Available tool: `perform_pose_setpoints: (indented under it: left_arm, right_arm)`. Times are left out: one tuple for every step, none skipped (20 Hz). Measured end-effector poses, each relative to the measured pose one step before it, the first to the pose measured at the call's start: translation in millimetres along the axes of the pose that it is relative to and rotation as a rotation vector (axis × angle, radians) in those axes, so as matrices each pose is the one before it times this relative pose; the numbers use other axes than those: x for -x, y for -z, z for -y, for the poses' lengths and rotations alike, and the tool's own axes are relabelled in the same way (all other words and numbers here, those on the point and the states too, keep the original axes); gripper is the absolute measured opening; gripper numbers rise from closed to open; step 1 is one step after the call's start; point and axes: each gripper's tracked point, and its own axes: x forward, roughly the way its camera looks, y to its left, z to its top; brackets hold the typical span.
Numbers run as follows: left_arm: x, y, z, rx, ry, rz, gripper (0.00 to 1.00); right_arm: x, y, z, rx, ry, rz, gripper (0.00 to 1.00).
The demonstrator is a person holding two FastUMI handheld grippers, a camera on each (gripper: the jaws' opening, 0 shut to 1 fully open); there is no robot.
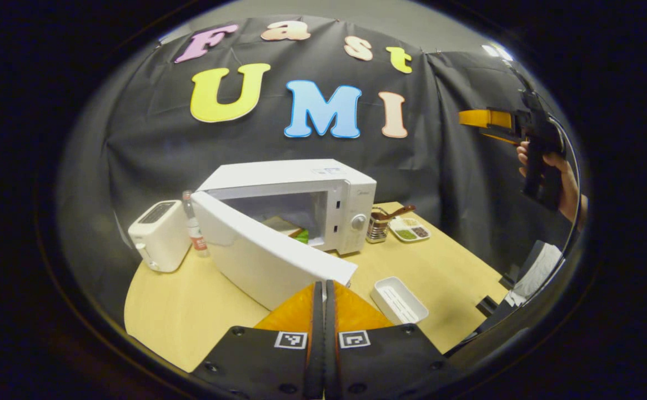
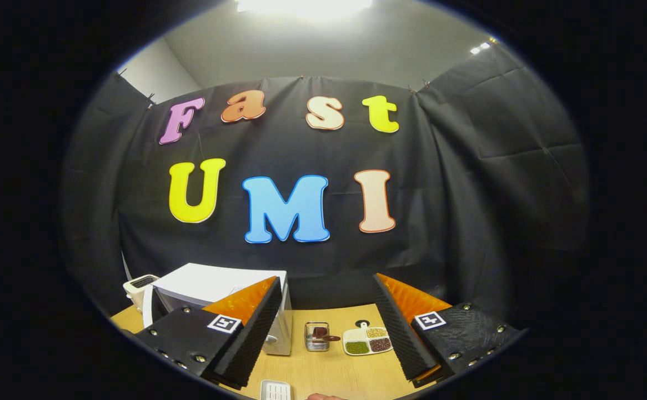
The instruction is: Open the microwave oven with the left hand, put the food in, and close the microwave oven.
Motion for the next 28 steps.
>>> perform_pose_setpoints:
  left_arm:
    - [-7.47, -5.18, 4.44, 0.00240, 0.00973, 0.00403, 0.07]
    - [-8.20, -3.87, 4.53, 0.00215, 0.01085, 0.00119, 0.07]
    - [-8.10, -4.84, 3.57, -0.00234, 0.00795, 0.00343, 0.07]
    - [-10.09, -1.89, 4.76, -0.00177, 0.00960, -0.00210, 0.07]
    - [-9.76, -2.10, 3.68, -0.00304, 0.00782, -0.00338, 0.07]
    - [-7.40, -1.91, 2.69, -0.00391, 0.00935, -0.00241, 0.07]
    - [-9.47, -2.81, 3.22, -0.00169, 0.00909, -0.00126, 0.07]
    - [-9.71, -2.80, 2.82, 0.00281, 0.01217, 0.00091, 0.07]
    - [-10.17, -3.03, 2.62, 0.00697, 0.00994, 0.00208, 0.07]
    - [-10.94, -4.00, 2.83, 0.01115, 0.01312, -0.00078, 0.07]
    - [-10.34, -3.69, 1.05, 0.01029, 0.00637, -0.00043, 0.07]
    - [-10.10, -3.03, 0.69, 0.00918, 0.00720, -0.00078, 0.07]
    - [-9.87, -3.75, 0.43, 0.00582, 0.00371, 0.00041, 0.07]
    - [-8.62, -3.01, -0.85, 0.00249, -0.00095, -0.00303, 0.07]
    - [-7.22, -4.40, -1.74, 0.00082, -0.00043, 0.00203, 0.07]
    - [-7.91, -5.28, -1.41, -0.00159, -0.00234, 0.00467, 0.07]
    - [-8.22, -3.89, -1.10, -0.00135, -0.00073, 0.00017, 0.07]
    - [-7.58, -2.53, -0.80, -0.00089, -0.00336, -0.00184, 0.07]
    - [-6.61, -1.98, -0.84, 0.00197, -0.00392, -0.00429, 0.07]
    - [-9.38, -5.51, -1.20, 0.00383, -0.00321, 0.00746, 0.07]
    - [-7.45, -3.11, -0.42, 0.00621, -0.00296, 0.00034, 0.07]
    - [-7.00, -1.78, -0.39, 0.00647, -0.00462, 0.00299, 0.07]
    - [-5.97, -3.85, -1.45, 0.00776, -0.00417, -0.00080, 0.07]
    - [-6.24, -3.14, -1.65, 0.01056, -0.00362, 0.00246, 0.07]
    - [-3.35, -2.97, -0.67, 0.00987, -0.00113, 0.00000, 0.07]
    - [-3.91, -0.02, -0.12, 0.00866, -0.00052, 0.00202, 0.07]
    - [-4.33, -1.95, -1.19, 0.00649, -0.00232, 0.00114, 0.07]
    - [-3.45, -1.56, -1.02, 0.00492, -0.00075, 0.00134, 0.07]
  right_arm:
    - [-1.07, -0.07, 5.46, -0.00355, 0.00807, -0.00186, 0.98]
    - [-1.80, 1.12, 4.97, -0.00220, 0.00760, -0.00315, 0.98]
    - [-1.10, -0.15, 4.30, -0.00035, 0.00596, -0.00135, 0.98]
    - [-1.23, 0.68, 4.83, 0.00055, 0.00663, -0.00008, 0.98]
    - [-0.97, -0.44, 4.71, 0.00204, 0.00560, 0.00066, 0.98]
    - [-1.53, 0.22, 3.31, 0.00283, 0.00306, 0.00026, 0.97]
    - [-0.86, -0.95, 3.65, 0.00393, 0.00558, 0.00176, 0.97]
    - [-1.62, -0.83, 2.21, 0.00272, 0.00494, 0.00368, 0.98]
    - [-0.72, -0.88, 1.94, 0.00060, 0.00435, 0.00232, 0.98]
    - [-1.56, 1.41, 2.70, -0.00063, 0.00383, -0.00063, 0.97]
    - [-1.41, 1.12, 1.56, -0.00243, 0.00246, -0.00269, 0.98]
    - [-1.81, 1.88, 1.05, -0.00138, 0.00284, -0.00575, 0.98]
    - [-1.21, 2.12, 1.46, 0.00072, 0.00345, -0.00703, 0.98]
    - [-1.28, 2.09, 2.54, -0.00107, 0.00344, -0.00518, 0.98]
    - [-0.79, 0.56, 2.46, -0.00325, 0.00509, -0.00362, 0.98]
    - [-0.98, 1.14, 2.93, -0.00257, 0.00429, -0.00184, 0.98]
    - [-0.10, 0.59, 3.58, -0.00087, 0.00617, -0.00086, 0.98]
    - [-0.90, -0.07, 3.07, 0.00065, 0.00636, 0.00058, 0.98]
    - [-0.30, -1.00, 2.94, 0.00039, 0.00564, 0.00220, 0.98]
    - [-2.41, 0.48, 1.45, 0.00231, 0.00440, 0.00202, 0.98]
    - [-0.24, -0.05, 0.53, 0.00293, 0.00343, 0.00243, 0.98]
    - [0.36, -1.94, 0.57, 0.00141, -0.00021, 0.00882, 0.98]
    - [0.23, -1.77, -0.30, 0.00051, 0.00039, 0.00624, 0.98]
    - [-0.21, 0.00, -1.15, -0.00183, -0.00146, 0.00290, 0.98]
    - [-0.67, 0.36, -0.73, -0.00123, -0.00195, -0.00100, 0.98]
    - [0.00, 0.44, 0.27, -0.00070, -0.00015, -0.00208, 0.98]
    - [-0.93, 0.25, 1.30, -0.00018, 0.00129, -0.00164, 0.98]
    - [-1.30, 0.72, 1.70, -0.00136, 0.00148, -0.00096, 0.98]
